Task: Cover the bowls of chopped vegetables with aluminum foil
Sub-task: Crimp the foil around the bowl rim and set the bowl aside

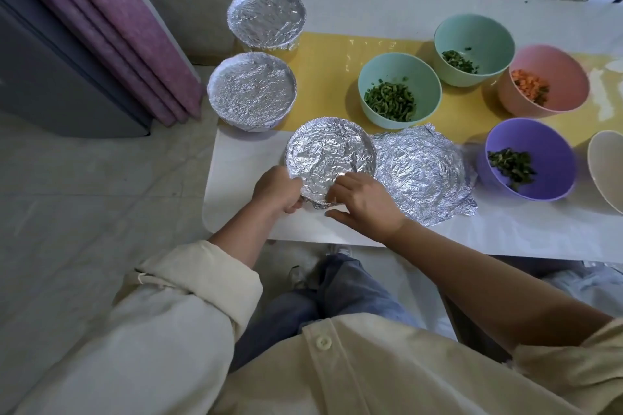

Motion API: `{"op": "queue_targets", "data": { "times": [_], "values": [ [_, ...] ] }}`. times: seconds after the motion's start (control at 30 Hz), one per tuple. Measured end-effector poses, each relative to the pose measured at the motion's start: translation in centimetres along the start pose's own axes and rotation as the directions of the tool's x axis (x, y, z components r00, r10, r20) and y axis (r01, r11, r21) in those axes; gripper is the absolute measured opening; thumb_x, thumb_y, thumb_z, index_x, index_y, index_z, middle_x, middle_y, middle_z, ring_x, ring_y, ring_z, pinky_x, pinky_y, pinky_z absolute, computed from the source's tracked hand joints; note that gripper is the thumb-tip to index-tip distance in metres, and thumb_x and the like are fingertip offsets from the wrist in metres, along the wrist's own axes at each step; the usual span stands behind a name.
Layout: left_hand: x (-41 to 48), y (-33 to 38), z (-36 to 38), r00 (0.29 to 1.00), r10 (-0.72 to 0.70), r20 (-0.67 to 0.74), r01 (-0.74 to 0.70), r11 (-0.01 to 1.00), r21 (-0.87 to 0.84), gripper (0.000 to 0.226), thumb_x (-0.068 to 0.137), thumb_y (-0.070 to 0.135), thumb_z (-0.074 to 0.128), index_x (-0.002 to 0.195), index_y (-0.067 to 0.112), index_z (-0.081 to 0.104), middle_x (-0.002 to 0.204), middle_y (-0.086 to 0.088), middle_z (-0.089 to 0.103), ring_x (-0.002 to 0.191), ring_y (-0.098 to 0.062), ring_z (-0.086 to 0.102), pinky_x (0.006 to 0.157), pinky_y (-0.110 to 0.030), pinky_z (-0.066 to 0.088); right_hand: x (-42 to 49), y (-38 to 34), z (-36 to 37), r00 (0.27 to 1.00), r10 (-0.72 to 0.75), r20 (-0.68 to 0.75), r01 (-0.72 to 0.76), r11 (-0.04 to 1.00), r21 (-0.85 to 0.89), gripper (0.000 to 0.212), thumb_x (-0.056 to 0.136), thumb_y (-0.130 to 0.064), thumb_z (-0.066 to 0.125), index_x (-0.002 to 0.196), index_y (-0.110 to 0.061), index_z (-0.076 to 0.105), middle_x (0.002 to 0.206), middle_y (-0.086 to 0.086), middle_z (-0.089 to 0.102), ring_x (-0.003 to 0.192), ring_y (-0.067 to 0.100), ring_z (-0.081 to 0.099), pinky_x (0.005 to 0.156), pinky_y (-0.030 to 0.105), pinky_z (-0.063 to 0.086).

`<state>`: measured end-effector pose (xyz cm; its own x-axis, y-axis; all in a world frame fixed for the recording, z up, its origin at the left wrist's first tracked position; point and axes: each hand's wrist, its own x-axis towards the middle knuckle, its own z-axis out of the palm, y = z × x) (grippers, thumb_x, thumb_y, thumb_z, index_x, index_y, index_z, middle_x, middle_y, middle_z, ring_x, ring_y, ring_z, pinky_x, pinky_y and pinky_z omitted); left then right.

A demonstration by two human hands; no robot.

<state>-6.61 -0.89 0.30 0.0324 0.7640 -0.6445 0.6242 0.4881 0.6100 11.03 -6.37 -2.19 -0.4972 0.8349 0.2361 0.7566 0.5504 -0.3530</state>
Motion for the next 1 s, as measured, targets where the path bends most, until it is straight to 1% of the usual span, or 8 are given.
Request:
{"op": "queue_targets", "data": {
  "times": [0.07,0.13,0.23,0.33,0.43,0.7,0.83,1.0],
  "values": [
    [0.1,-0.3,-0.1,1.0,0.005,-0.001,-0.005,1.0,0.003,0.024,0.093,0.018,0.048,0.077,0.007,0.062,0.076,-0.019,0.074,0.074,-0.036,0.074,0.076,-0.05,0.061,-0.1,-0.1,0.2,1.0,-0.011,-0.025,0.011,1.0,-0.025,0.02,0.079,-0.009,0.075,0.067,-0.009,0.059,0.068,0.006,0.055,0.06,0.027,0.053,0.054,0.034,0.045],
    [0.0,-0.5,0.2,0.998,0.002,-0.068,-0.003,1.0,-0.012,0.03,0.09,0.03,0.049,0.077,0.006,0.062,0.076,-0.017,0.074,0.072,-0.035,0.073,0.076,-0.049,0.061,0.3,-0.3,0.5,0.999,-0.023,-0.029,0.022,0.999,-0.037,0.024,0.079,-0.005,0.073,0.062,-0.009,0.057,0.065,0.006,0.053,0.057,0.026,0.05,0.051,0.032,0.041],
    [-0.5,-1.1,1.3,0.99,-0.046,-0.131,0.038,0.997,-0.064,0.061,0.067,0.06,0.045,0.082,0.004,0.066,0.081,-0.014,0.073,0.079,-0.038,0.072,0.077,-0.05,0.061,1.1,-0.4,1.0,0.999,-0.008,-0.053,0.006,0.999,-0.037,0.022,0.079,-0.004,0.071,0.062,-0.008,0.058,0.065,0.005,0.052,0.058,0.025,0.05,0.052,0.032,0.039],
    [-0.6,-2.0,2.6,0.993,-0.075,-0.089,0.058,0.983,-0.173,0.052,0.067,0.046,0.045,0.082,0.001,0.065,0.074,-0.016,0.071,0.08,-0.041,0.072,0.078,-0.055,0.059,1.7,-0.7,1.5,0.999,-0.004,-0.053,0.002,1.0,-0.028,0.023,0.082,-0.005,0.068,0.062,-0.008,0.057,0.066,0.006,0.051,0.06,0.026,0.05,0.053,0.034,0.038],
    [0.9,-2.4,3.5,0.989,-0.089,-0.12,0.062,0.975,-0.214,0.049,0.065,0.03,0.038,0.092,-0.001,0.066,0.088,-0.027,0.071,0.084,-0.043,0.071,0.078,-0.057,0.059,2.0,-1.0,1.9,0.998,0.006,-0.058,-0.007,1.0,-0.019,0.025,0.085,-0.009,0.063,0.061,-0.009,0.056,0.066,0.006,0.051,0.06,0.026,0.049,0.053,0.032,0.034],
    [0.6,-1.7,3.3,0.983,-0.107,-0.146,0.071,0.97,-0.231,0.046,0.065,0.034,0.043,0.091,0.005,0.067,0.089,-0.021,0.073,0.083,-0.04,0.071,0.079,-0.053,0.06,2.3,-1.2,2.1,0.996,0.045,-0.083,-0.046,0.999,-0.015,0.027,0.086,-0.016,0.054,0.06,-0.009,0.058,0.064,0.005,0.052,0.059,0.026,0.051,0.05,0.03,0.033],
    [1.8,-2.3,3.4,0.983,-0.101,-0.151,0.075,0.982,-0.174,0.056,0.063,0.031,0.042,0.104,0.005,0.069,0.095,-0.018,0.074,0.087,-0.038,0.072,0.08,-0.049,0.06,2.4,-1.5,2.1,0.995,0.047,-0.089,-0.048,0.999,-0.009,0.027,0.085,-0.016,0.051,0.06,-0.009,0.059,0.064,0.005,0.053,0.06,0.026,0.052,0.049,0.029,0.033],
    [0.5,-1.1,2.7,0.989,-0.068,-0.128,0.054,0.993,-0.108,0.049,0.07,0.033,0.047,0.104,0.004,0.067,0.095,-0.019,0.073,0.085,-0.039,0.071,0.08,-0.05,0.06,2.6,-1.9,1.9,0.992,0.055,-0.112,-0.057,0.998,-0.01,0.028,0.085,-0.016,0.05,0.059,-0.008,0.057,0.063,0.006,0.051,0.057,0.026,0.05,0.052,0.029,0.027]
  ]
}}
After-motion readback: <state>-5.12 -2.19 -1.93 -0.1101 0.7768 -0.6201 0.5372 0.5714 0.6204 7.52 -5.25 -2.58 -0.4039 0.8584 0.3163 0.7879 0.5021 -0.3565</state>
